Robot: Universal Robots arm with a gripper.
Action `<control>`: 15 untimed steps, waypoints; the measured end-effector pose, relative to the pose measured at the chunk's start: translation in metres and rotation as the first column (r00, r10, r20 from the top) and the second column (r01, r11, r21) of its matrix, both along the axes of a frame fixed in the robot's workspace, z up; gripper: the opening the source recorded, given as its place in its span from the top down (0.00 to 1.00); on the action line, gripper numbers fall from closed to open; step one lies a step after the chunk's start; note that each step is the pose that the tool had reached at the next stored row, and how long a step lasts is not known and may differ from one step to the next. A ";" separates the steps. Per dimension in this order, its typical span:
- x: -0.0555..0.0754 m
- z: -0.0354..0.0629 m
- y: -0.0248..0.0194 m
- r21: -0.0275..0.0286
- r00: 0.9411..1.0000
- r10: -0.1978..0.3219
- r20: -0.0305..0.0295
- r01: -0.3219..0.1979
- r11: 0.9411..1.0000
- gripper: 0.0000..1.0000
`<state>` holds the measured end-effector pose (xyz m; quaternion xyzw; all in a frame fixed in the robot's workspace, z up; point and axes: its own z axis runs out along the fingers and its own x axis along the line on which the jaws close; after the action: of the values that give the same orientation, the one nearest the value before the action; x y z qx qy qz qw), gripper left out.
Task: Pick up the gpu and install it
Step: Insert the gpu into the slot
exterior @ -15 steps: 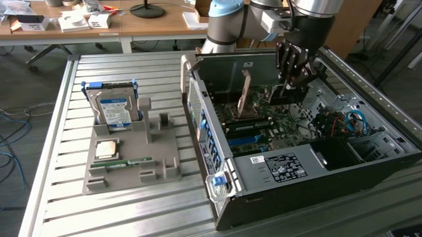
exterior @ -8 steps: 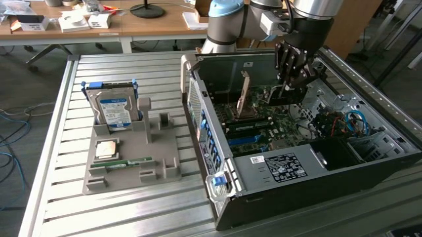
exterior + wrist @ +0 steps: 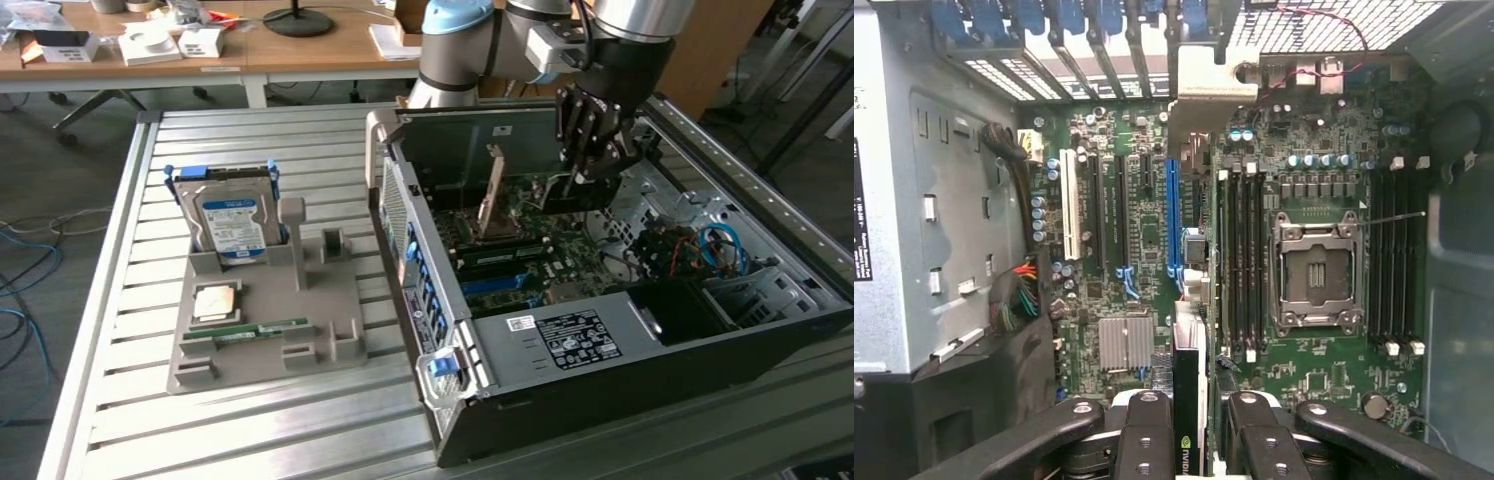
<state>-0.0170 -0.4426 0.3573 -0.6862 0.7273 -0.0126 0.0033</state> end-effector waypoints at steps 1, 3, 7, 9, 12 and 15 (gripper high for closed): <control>0.000 -0.0005 -0.0002 0.000 1.000 0.000 0.000 0.000 1.000 0.74; 0.000 -0.0015 -0.0006 0.000 1.000 0.000 0.000 0.000 1.000 0.74; 0.000 -0.0037 -0.0022 0.000 1.000 0.000 0.000 0.000 1.000 0.74; 0.000 -0.0047 -0.0031 0.000 1.000 0.000 0.000 0.000 1.000 0.74; 0.000 -0.0068 -0.0042 0.000 1.000 0.000 -0.001 0.000 1.000 0.74; 0.000 -0.0101 -0.0048 0.000 1.000 0.000 -0.002 0.000 1.000 0.74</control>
<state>-0.0173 -0.4473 0.3472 -0.6862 0.7273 -0.0121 0.0028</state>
